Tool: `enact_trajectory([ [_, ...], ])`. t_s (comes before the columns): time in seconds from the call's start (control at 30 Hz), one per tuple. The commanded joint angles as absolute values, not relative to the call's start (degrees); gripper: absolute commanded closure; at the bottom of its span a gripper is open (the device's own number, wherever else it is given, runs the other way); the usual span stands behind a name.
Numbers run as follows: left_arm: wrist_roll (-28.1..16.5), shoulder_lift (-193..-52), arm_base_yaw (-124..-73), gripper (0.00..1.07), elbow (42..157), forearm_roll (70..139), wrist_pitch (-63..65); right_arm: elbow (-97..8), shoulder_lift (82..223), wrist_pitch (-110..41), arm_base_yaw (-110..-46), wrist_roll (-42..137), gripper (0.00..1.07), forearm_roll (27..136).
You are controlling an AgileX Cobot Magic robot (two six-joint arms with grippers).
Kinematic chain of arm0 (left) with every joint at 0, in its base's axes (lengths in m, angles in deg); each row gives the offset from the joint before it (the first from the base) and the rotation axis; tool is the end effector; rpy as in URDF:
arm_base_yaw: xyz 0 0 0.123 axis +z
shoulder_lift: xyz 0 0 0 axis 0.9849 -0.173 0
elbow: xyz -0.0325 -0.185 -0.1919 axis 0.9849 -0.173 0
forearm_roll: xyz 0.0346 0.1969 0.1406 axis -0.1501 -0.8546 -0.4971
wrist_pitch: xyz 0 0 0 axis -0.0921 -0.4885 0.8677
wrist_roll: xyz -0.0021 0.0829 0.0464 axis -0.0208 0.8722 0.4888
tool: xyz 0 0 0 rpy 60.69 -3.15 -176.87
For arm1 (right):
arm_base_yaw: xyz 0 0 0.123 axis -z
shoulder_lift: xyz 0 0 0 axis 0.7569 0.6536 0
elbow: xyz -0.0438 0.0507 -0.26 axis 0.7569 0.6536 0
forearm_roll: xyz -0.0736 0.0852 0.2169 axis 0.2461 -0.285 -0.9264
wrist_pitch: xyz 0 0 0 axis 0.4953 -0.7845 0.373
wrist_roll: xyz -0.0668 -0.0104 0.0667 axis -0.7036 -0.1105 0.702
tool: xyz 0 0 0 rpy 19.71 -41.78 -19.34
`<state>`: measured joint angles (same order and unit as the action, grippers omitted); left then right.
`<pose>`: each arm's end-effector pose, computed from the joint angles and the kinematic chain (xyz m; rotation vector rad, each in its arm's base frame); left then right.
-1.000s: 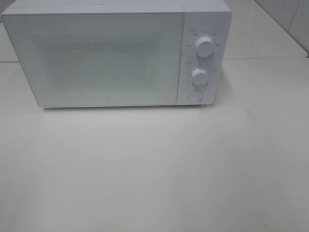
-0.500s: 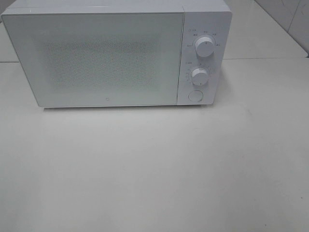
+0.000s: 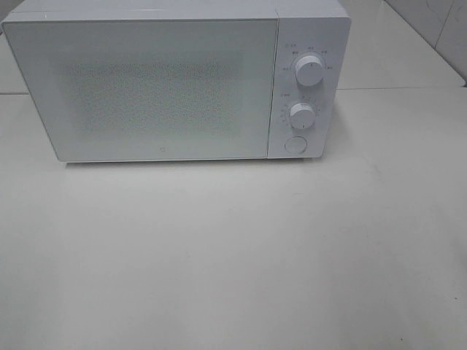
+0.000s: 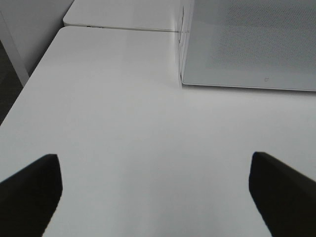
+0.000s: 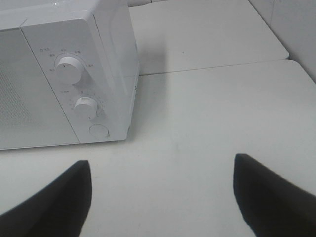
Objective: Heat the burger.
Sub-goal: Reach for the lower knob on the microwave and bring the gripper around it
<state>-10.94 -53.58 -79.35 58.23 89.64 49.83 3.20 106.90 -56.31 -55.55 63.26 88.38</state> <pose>0.0078 0.0000 0.2759 -0.0362 2.0109 -0.0076 0.1038 0.0082 0.2667 0.0027 1.8609 0.1051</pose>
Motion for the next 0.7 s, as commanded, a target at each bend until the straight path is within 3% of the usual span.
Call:
enact_trajectory([
  [0.03, -10.9, -52.4, -79.2, 0.08, 58.1, 89.3, 49.6, 4.2, 109.4, -50.5, -55.1, 63.9, 0.34, 88.5],
  [0.7, -10.9, -52.4, -79.2, 0.09, 58.1, 89.3, 49.6, 4.9, 139.0, -17.1, -55.1, 62.1, 0.34, 88.7],
])
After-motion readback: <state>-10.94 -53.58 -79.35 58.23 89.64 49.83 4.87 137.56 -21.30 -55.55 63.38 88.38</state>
